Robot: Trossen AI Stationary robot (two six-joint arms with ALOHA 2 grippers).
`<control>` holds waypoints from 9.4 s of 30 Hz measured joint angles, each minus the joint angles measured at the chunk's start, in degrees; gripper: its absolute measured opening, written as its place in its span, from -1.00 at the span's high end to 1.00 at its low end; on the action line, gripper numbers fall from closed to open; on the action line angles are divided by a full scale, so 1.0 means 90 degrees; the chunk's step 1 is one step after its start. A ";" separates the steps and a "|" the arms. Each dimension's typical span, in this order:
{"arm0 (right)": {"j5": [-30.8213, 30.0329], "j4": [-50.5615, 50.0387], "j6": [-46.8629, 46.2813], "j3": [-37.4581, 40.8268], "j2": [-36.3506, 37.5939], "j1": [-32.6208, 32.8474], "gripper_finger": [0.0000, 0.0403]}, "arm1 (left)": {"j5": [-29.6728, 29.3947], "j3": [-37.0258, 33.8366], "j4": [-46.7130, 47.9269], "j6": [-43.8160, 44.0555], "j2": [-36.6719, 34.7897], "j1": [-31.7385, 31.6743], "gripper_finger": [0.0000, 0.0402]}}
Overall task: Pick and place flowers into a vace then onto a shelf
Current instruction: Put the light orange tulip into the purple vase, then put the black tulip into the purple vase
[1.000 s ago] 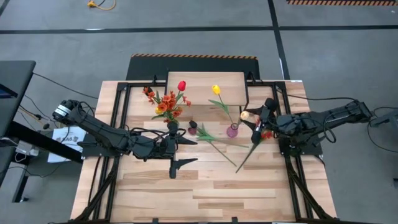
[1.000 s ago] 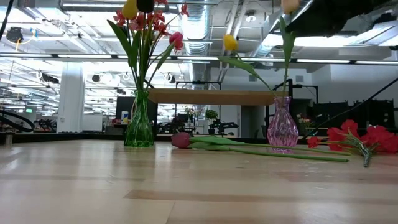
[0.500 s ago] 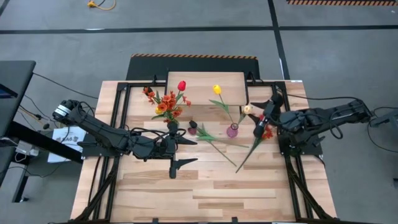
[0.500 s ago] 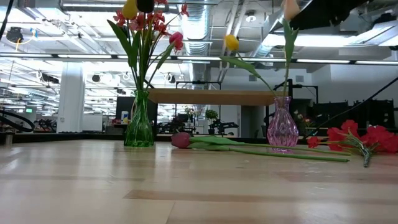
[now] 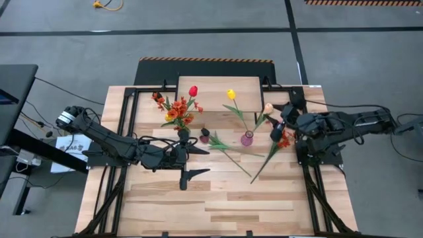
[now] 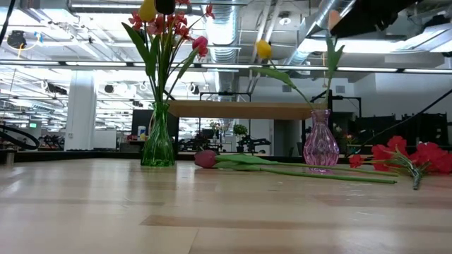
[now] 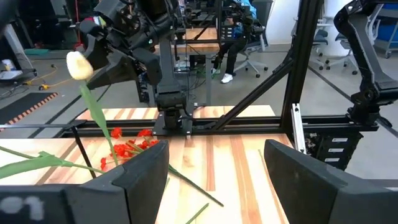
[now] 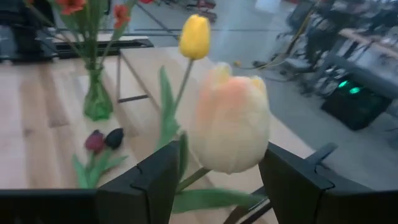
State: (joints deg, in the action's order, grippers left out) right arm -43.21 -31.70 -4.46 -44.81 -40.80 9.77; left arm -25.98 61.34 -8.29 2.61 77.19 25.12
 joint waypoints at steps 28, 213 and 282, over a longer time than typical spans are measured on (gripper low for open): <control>0.1022 -0.1969 -0.0765 -0.0833 -0.0299 -0.0304 -0.22 | 0.0008 0.0000 0.0067 0.0015 0.0000 0.0000 -0.27; 0.3454 0.7138 0.0161 -0.0465 -0.5064 0.2381 1.00 | 0.0180 -0.0002 0.2370 0.0887 -0.2538 0.1668 -0.27; 0.3150 1.0288 0.1900 -0.0467 -0.5083 0.1752 1.00 | 0.1840 0.0585 -0.0377 -0.0357 -0.0825 -0.0255 -0.27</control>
State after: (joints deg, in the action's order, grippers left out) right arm -14.85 60.89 12.64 -49.01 -86.54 25.53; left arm -9.42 66.61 -11.69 -0.61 69.76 22.83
